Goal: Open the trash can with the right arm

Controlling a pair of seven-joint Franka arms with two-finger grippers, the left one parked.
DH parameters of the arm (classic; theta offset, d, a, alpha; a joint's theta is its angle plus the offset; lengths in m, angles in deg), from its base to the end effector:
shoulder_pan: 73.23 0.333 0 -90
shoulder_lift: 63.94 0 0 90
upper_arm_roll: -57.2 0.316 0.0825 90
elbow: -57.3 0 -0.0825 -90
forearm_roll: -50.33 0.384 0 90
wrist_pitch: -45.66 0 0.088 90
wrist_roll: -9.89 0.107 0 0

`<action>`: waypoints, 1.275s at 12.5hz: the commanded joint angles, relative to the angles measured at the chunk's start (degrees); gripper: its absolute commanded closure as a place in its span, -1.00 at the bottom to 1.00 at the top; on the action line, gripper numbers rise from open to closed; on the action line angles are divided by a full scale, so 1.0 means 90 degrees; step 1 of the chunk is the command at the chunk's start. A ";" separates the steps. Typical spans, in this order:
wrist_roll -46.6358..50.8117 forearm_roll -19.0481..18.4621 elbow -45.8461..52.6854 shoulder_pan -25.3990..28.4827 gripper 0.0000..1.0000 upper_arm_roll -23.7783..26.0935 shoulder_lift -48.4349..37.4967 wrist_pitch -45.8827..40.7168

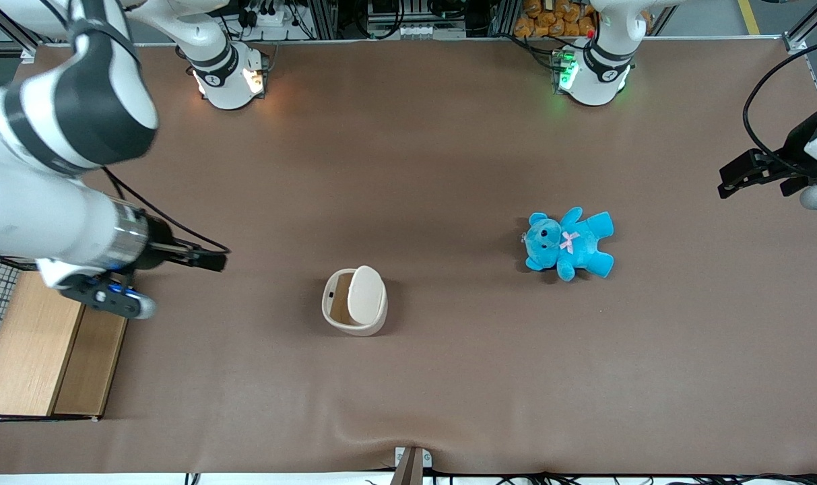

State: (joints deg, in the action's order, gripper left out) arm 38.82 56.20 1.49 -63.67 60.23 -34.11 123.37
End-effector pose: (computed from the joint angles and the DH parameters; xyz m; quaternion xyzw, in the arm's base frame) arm 0.6609 0.1495 0.5607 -0.9862 0.1367 0.0867 0.0356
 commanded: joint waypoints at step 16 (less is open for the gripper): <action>-0.3155 -0.0614 -0.3018 -0.0691 -1.00 -0.0609 -0.2777 0.0516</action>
State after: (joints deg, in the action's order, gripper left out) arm 12.97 51.44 -21.36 -69.29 55.75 -55.56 126.78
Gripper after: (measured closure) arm 0.000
